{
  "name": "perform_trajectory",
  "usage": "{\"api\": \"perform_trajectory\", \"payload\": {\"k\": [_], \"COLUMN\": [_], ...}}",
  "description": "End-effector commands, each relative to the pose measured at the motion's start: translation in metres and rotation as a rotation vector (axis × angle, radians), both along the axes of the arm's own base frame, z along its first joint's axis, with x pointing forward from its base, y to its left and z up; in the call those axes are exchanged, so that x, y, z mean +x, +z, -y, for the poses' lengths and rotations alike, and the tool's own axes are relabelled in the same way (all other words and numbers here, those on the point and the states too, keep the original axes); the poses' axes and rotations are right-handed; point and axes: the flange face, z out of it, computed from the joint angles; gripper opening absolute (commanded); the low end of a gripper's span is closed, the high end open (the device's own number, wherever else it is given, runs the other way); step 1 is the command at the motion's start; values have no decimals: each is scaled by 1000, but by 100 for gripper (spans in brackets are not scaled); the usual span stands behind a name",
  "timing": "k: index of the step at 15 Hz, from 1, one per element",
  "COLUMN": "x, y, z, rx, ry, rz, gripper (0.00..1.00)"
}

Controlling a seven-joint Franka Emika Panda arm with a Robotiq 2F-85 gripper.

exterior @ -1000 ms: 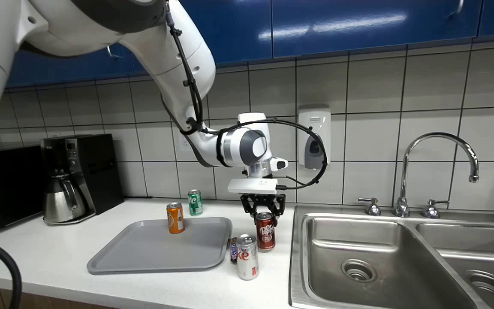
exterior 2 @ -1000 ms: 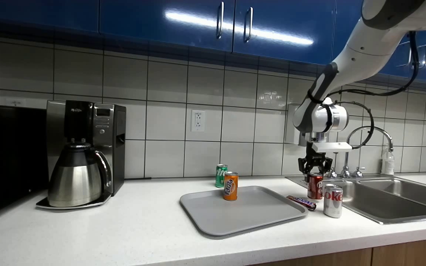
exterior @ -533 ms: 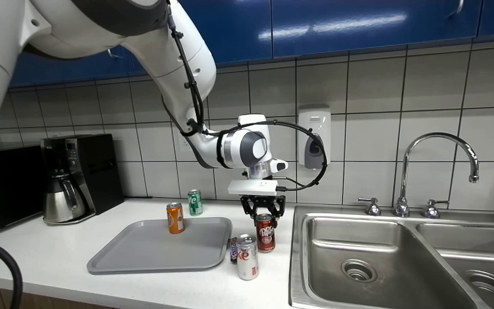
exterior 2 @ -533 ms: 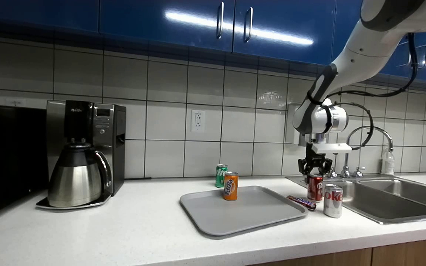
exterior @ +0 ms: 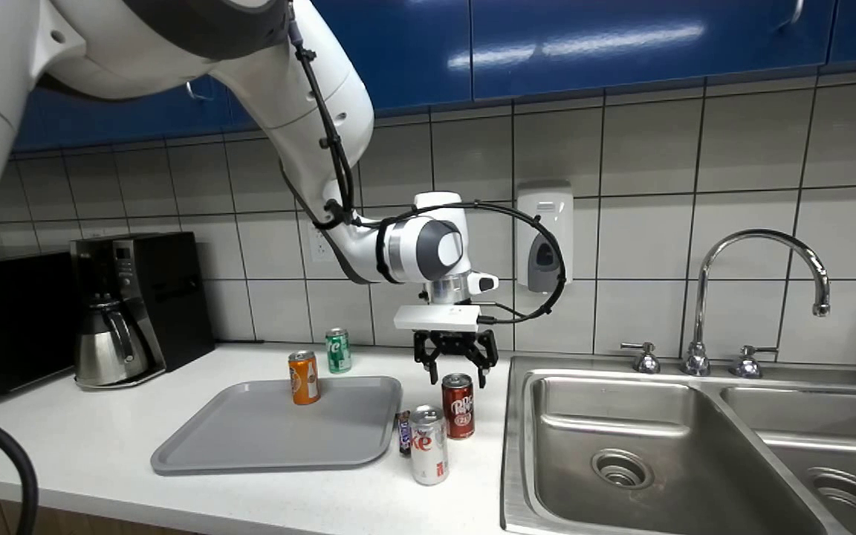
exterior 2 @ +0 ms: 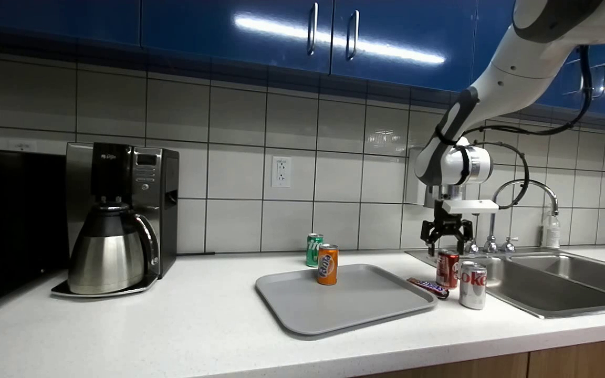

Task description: Put the cans on the counter

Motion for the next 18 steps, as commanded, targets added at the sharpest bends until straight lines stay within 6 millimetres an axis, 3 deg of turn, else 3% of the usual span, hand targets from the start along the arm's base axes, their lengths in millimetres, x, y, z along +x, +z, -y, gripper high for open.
{"api": "perform_trajectory", "payload": {"k": [1, 8, 13, 18], "x": [-1, 0, 3, 12], "y": [29, 58, 67, 67], "z": [0, -27, -71, -128], "rx": [11, 0, 8, 35], "ry": [28, 104, 182, 252], "rz": [8, 51, 65, 73], "gripper": [100, 100, 100, 100]}}
